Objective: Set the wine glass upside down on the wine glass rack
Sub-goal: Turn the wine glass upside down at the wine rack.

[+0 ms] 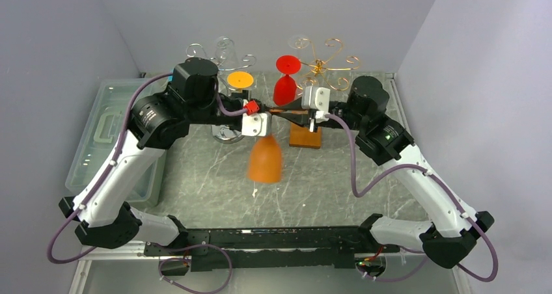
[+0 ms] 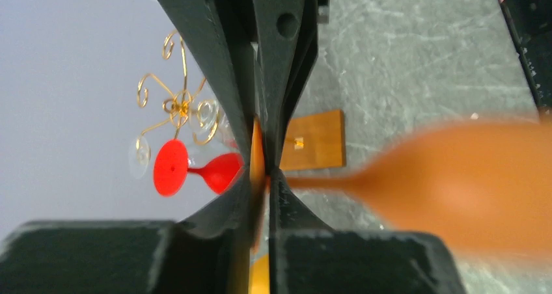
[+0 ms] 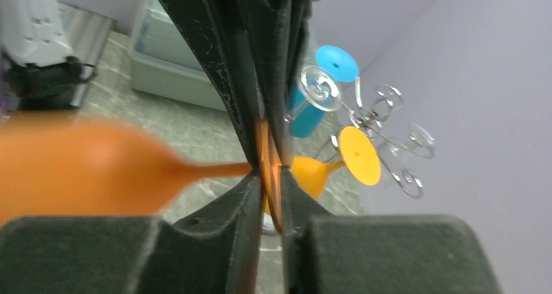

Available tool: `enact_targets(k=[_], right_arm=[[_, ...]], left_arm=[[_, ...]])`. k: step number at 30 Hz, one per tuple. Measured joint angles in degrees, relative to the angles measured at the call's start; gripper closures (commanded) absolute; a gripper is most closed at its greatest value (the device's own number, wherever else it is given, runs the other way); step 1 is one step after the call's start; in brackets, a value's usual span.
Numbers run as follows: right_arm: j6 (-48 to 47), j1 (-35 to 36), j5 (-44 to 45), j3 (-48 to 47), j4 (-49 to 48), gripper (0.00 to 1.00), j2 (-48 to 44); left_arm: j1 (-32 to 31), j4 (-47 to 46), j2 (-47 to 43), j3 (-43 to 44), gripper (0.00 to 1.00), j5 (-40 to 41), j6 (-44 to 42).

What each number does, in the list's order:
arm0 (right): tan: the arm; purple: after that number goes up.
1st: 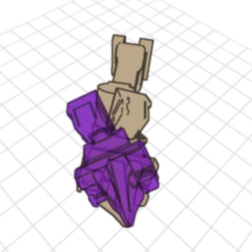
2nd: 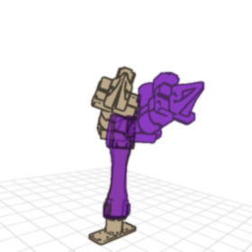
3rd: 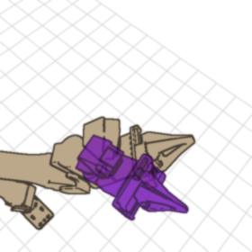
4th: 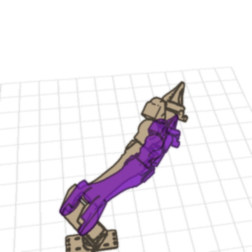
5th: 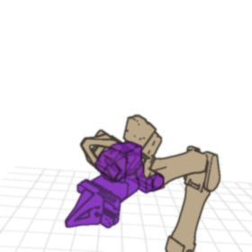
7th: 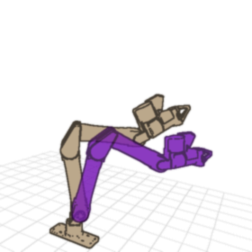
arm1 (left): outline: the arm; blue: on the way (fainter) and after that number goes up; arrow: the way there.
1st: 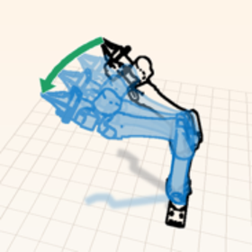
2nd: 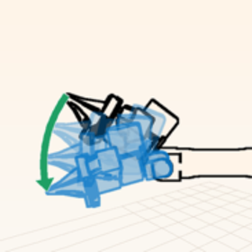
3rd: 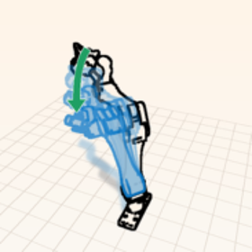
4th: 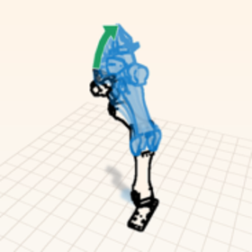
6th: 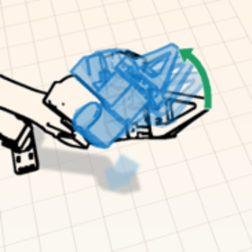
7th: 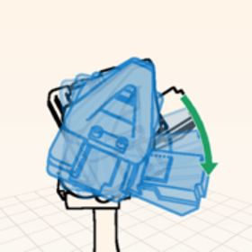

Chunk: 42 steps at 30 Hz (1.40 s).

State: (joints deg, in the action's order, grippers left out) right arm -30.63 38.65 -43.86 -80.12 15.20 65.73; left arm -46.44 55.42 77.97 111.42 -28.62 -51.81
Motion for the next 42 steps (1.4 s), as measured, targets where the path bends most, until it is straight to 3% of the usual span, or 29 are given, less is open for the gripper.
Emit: enact_targets(k=[2, 4, 6, 15, 23, 33, 36, 38, 40, 42], right_arm=[[0.85, 0.11, 1.38, 0.48, -1.18, 0.40, -0.26], [2.27, -0.20, 3.56, 1.84, -3.85, 0.02, -1.01], [5.33, 0.02, 5.16, 3.76, -6.19, 0.00, -2.21], [19.15, 0.28, 10.47, 4.72, -7.78, 0.00, -3.87], [33.11, 0.31, 4.72, 9.79, -14.71, 0.00, -3.08], [41.27, 3.21, -0.74, 10.51, -24.83, 0.00, 4.09], [41.70, 4.04, -0.74, 10.51, -25.83, 0.16, 5.46], [41.13, 4.37, 0.13, 11.13, -26.32, 0.36, 5.40], [39.82, 4.42, 0.74, 12.04, -26.88, 0.58, 4.81], [38.03, 4.57, 2.03, 12.72, -26.08, 0.64, 3.91]], left_arm=[[-0.02, 0.00, -0.57, -0.63, 1.00, 0.46, -0.61], [-0.17, -1.20, -1.66, -2.58, 1.00, 1.29, -1.75], [-0.31, -3.17, -3.08, -4.98, 1.00, 2.73, -3.26], [-0.15, -10.01, -9.07, -9.60, 1.00, 6.99, -13.70], [-0.15, -20.13, -18.67, -16.72, 1.00, 6.29, -20.22], [-0.15, -26.21, -20.02, -20.09, 1.00, 4.74, -25.55], [-0.17, -26.36, -20.09, -20.76, 1.00, 4.37, -26.18], [-0.15, -26.36, -20.06, -20.76, 0.91, 4.22, -26.43], [-0.15, -26.32, -20.13, -20.81, 0.68, 4.02, -26.51], [-0.17, -26.49, -20.11, -20.87, 0.34, 3.98, -26.71]])
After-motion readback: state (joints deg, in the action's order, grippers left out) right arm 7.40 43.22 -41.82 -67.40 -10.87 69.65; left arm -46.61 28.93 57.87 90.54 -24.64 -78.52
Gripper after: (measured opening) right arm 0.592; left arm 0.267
